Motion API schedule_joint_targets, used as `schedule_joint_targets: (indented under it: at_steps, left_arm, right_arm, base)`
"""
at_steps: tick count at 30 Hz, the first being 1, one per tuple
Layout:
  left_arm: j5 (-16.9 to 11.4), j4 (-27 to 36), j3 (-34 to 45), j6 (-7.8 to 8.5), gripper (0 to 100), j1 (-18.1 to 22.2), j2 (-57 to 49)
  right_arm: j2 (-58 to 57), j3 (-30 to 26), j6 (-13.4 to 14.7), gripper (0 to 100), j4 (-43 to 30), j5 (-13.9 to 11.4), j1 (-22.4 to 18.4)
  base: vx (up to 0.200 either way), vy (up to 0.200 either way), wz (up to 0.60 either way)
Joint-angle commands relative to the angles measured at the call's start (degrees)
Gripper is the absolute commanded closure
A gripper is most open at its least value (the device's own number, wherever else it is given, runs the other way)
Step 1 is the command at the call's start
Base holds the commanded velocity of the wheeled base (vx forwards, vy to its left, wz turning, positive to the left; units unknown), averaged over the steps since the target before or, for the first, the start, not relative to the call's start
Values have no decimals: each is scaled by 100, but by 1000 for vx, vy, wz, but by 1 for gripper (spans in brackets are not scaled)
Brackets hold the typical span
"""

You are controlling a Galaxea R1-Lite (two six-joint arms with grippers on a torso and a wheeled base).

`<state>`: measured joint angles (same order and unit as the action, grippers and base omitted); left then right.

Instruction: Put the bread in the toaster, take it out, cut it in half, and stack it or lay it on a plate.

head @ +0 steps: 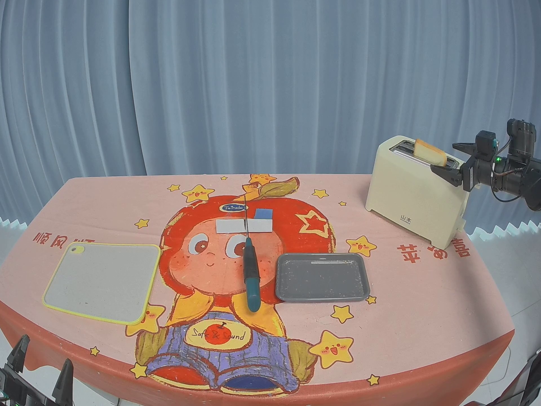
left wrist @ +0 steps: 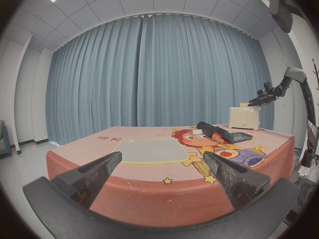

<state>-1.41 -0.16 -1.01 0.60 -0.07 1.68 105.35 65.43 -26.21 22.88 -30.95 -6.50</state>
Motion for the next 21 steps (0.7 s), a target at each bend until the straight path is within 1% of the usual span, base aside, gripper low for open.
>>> schedule_joint_targets:
  at_steps: [1, 3, 5, 10, 11, 12, 13, 15, 16, 17, 18, 19, 21]
  left_arm:
    - [1, -2, 101, 2, 0, -1, 8]
    - [1, -2, 101, -7, 0, -1, -1]
    - [1, -2, 101, 2, 0, -1, 8]
    - [1, -2, 101, 2, 0, -1, 8]
    - [1, -2, 101, 2, 0, -1, 8]
    - [1, -2, 101, -7, 0, -1, -1]
    - [1, -2, 101, 2, 0, -1, -1]
    - [1, -2, 101, 2, 0, -1, 8]
    - [1, -2, 101, 2, 0, -1, 8]
    - [1, -2, 101, 2, 0, -1, 8]
    - [1, -2, 101, 2, 0, -1, 8]
    - [1, -2, 101, -7, 0, -1, -1]
    - [1, -2, 101, 2, 0, -1, -1]
  right_arm:
    - [-41, 14, 2, 0, 6, -16, -45]
    - [-102, 67, 28, 0, 6, -16, -45]
    - [-217, 58, 178, 0, 6, -16, -45]
    - [-700, -74, 1057, 0, -3, 28, 43]
    - [-806, -118, 1188, 0, -3, 45, 52]
    - [-832, -135, 1215, 0, -3, 45, 52]
    - [-1017, -285, 1364, 0, -3, 89, 43]
    - [-1104, -373, 1417, 0, -3, 116, 43]
    - [-1342, -707, 1593, 0, -3, 195, 17]
    - [-1482, -900, 1681, 0, -3, 248, -1]
    - [-1614, -1067, 1786, 0, -3, 274, -18]
    - [-1649, -1111, 1821, 0, 6, 274, -18]
    - [-1992, -1436, 2155, 0, 6, 291, -27]
  base:
    - [0, 0, 0]
    - [0, 0, 0]
    - [0, 0, 0]
    - [0, 0, 0]
    - [0, 0, 0]
    - [0, 0, 0]
    - [0, 0, 0]
    - [0, 0, 0]
    - [0, 0, 0]
    - [0, 0, 0]
    - [0, 0, 0]
    - [0, 0, 0]
    - [0, 0, 0]
